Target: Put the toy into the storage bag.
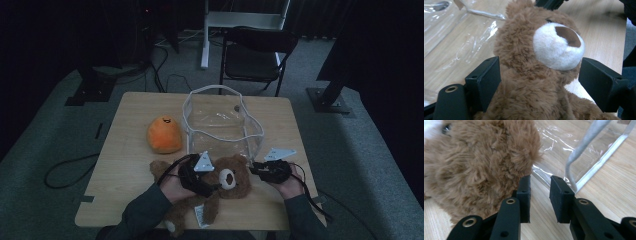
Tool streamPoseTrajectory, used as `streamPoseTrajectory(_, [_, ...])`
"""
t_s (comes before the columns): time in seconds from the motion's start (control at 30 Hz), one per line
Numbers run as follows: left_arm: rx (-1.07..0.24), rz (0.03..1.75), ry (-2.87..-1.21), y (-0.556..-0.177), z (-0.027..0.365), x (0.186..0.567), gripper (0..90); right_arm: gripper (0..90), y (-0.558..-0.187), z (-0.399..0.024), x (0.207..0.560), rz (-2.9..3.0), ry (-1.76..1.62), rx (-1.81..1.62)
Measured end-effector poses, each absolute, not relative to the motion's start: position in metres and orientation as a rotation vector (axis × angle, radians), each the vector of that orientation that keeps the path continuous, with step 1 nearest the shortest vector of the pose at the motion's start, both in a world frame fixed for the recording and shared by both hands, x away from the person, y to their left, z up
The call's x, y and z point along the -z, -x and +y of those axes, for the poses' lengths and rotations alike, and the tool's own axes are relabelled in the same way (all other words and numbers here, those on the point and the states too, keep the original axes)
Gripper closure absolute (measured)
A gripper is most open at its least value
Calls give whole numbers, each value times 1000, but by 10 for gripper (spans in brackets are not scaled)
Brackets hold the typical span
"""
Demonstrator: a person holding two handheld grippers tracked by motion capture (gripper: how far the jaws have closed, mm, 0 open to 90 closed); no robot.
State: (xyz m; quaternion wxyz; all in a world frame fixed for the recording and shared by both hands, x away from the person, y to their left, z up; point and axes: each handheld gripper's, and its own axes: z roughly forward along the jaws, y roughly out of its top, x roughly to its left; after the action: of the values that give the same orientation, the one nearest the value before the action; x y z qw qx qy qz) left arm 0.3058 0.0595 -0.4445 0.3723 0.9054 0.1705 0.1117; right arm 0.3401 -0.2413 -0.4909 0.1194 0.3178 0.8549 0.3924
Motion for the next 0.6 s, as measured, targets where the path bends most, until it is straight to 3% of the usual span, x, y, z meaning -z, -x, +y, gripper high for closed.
streamPoseTrajectory(0.4, [-297,419,-2368,-315,54,461,184,718,-346,-229,503,2574,-944,-1114])
streamPoseTrajectory(0.6, [-240,384,-2355,-319,57,462,184,752,-350,-223,512,2632,-958,-1091])
